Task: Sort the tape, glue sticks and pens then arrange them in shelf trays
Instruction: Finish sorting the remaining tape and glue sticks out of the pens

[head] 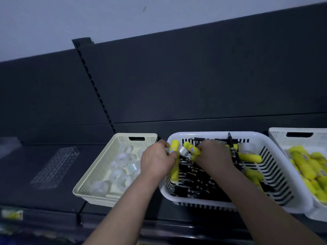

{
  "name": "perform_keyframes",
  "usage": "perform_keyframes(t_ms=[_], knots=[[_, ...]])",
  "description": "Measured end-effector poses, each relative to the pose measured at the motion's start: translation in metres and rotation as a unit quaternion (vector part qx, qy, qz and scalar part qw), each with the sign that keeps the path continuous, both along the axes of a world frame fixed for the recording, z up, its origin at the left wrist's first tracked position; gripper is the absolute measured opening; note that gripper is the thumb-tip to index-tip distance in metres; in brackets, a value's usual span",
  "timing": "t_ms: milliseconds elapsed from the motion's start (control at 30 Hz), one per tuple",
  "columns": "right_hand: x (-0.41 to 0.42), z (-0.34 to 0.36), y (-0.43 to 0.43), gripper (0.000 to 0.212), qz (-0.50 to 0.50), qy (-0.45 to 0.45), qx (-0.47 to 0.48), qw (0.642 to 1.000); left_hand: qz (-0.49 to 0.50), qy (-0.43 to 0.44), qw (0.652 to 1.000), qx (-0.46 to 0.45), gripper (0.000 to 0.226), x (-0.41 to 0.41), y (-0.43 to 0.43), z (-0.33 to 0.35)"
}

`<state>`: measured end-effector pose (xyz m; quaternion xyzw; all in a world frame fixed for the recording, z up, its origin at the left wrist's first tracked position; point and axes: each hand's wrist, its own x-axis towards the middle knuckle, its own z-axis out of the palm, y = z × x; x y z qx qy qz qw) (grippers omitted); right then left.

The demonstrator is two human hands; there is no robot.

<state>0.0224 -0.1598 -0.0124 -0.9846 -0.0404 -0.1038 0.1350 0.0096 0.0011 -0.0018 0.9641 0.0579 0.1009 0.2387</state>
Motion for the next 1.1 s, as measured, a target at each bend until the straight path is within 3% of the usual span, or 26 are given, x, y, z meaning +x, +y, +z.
perform_keyframes(t_ms=[233,433,633,833,933,1100], knots=[[-0.051,0.028,-0.073,0.014,-0.098,-0.111,0.047,0.988,-0.119,-0.020,0.986,-0.117,0.019,0.014,-0.067,0.013],[-0.086,0.016,-0.168,0.025,-0.219,-0.066,0.001,0.973,-0.238,0.011,0.967,-0.087,0.027,0.005,-0.178,0.005],[-0.109,-0.001,-0.272,0.021,-0.288,-0.014,-0.042,0.956,-0.264,0.034,0.964,-0.022,0.031,-0.001,-0.274,0.000],[-0.098,-0.018,-0.313,0.025,-0.237,0.027,-0.008,0.971,-0.218,0.006,0.972,0.089,0.029,-0.002,-0.329,-0.011],[-0.096,-0.011,-0.319,0.029,-0.198,0.011,0.003,0.980,-0.203,0.003,0.969,0.143,0.015,0.005,-0.338,-0.014],[-0.086,0.003,-0.314,0.030,-0.123,-0.023,0.005,0.992,-0.216,-0.007,0.967,0.137,0.018,0.008,-0.341,-0.017]])
